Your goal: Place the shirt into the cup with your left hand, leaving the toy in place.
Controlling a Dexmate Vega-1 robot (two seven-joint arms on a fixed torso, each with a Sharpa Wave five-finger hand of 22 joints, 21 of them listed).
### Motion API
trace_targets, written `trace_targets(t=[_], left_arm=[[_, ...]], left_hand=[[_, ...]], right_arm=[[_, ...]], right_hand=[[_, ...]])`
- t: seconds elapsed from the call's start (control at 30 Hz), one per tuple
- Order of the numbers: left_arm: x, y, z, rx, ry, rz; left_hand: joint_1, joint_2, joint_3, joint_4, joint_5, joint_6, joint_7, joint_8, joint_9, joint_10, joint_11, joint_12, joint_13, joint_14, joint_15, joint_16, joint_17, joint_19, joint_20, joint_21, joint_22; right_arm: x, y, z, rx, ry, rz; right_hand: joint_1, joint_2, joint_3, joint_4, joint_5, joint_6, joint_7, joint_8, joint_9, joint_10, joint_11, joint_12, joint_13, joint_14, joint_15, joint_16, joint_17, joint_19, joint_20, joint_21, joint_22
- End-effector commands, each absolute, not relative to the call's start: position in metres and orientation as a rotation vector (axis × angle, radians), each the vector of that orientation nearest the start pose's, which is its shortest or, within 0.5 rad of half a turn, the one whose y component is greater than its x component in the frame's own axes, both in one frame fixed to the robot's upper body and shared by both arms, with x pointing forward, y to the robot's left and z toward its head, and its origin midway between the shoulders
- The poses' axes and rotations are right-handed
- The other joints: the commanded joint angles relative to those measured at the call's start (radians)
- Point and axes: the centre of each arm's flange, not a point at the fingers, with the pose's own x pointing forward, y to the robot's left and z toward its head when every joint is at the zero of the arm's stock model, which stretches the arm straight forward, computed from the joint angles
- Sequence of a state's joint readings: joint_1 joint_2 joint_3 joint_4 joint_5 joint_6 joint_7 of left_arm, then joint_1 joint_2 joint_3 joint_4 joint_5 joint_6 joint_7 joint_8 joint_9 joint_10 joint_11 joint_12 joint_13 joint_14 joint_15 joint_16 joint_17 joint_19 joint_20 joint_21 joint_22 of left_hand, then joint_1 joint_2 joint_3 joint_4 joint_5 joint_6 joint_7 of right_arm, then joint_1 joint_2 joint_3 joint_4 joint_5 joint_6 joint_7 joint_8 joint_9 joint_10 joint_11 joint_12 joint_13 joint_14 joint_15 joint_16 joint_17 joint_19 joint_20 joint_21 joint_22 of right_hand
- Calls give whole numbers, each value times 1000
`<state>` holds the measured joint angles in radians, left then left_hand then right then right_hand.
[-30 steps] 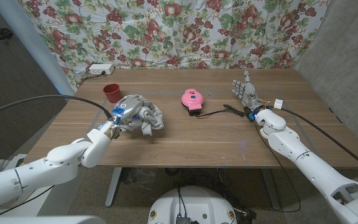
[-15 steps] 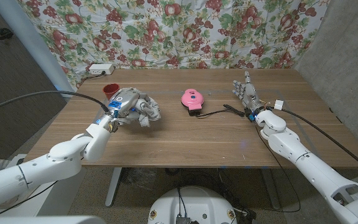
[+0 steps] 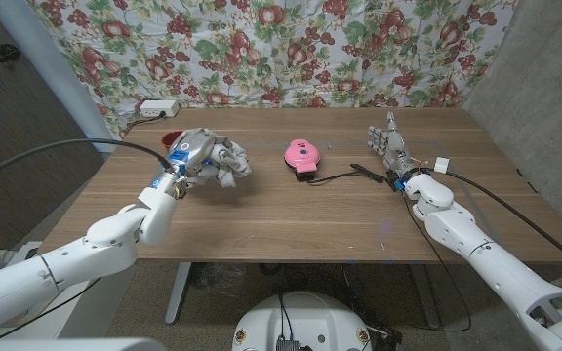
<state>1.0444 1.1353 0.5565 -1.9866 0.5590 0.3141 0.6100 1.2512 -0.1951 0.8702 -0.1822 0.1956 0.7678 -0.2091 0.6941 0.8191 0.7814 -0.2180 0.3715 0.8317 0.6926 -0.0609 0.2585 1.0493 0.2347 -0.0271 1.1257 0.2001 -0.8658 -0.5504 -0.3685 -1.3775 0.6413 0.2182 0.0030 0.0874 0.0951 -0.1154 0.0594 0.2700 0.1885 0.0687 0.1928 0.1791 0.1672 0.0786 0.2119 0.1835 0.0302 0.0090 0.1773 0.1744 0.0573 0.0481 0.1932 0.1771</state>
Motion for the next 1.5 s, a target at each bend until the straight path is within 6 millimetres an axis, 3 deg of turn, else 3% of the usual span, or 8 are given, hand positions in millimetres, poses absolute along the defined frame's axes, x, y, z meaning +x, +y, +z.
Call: trace_targets(t=[0.03,0.9,1.5], left_arm=[[522,293,4,1459,-888,493],[525,307,26,1423,-834,649],[542,314,38,1386,-816,714]], left_hand=[[39,46,15,6,2,0,0,-4,2,4,1,-5,4,127,-173,-3,7,15,-78,9,4],[29,42,32,5,2,-22,3,-22,-15,-10,0,-20,4,116,-173,-23,8,-1,-80,15,3],[27,43,35,5,3,-27,2,-21,-10,-12,0,-25,3,111,-173,-27,12,-9,-80,17,2]], right_arm=[[640,-294,-29,2,-560,201],[629,-304,-31,-2,-583,196],[625,-302,-32,-2,-595,193]], right_hand=[[-6,-2,6,1,-2,7,2,3,5,9,-3,7,3,6,-8,5,3,0,0,4,3],[-5,-3,8,0,-2,14,5,3,5,8,2,6,2,7,-8,5,3,-1,0,4,3],[-4,-3,9,0,-2,16,6,2,5,9,2,5,2,6,-9,5,3,-1,0,3,3]])
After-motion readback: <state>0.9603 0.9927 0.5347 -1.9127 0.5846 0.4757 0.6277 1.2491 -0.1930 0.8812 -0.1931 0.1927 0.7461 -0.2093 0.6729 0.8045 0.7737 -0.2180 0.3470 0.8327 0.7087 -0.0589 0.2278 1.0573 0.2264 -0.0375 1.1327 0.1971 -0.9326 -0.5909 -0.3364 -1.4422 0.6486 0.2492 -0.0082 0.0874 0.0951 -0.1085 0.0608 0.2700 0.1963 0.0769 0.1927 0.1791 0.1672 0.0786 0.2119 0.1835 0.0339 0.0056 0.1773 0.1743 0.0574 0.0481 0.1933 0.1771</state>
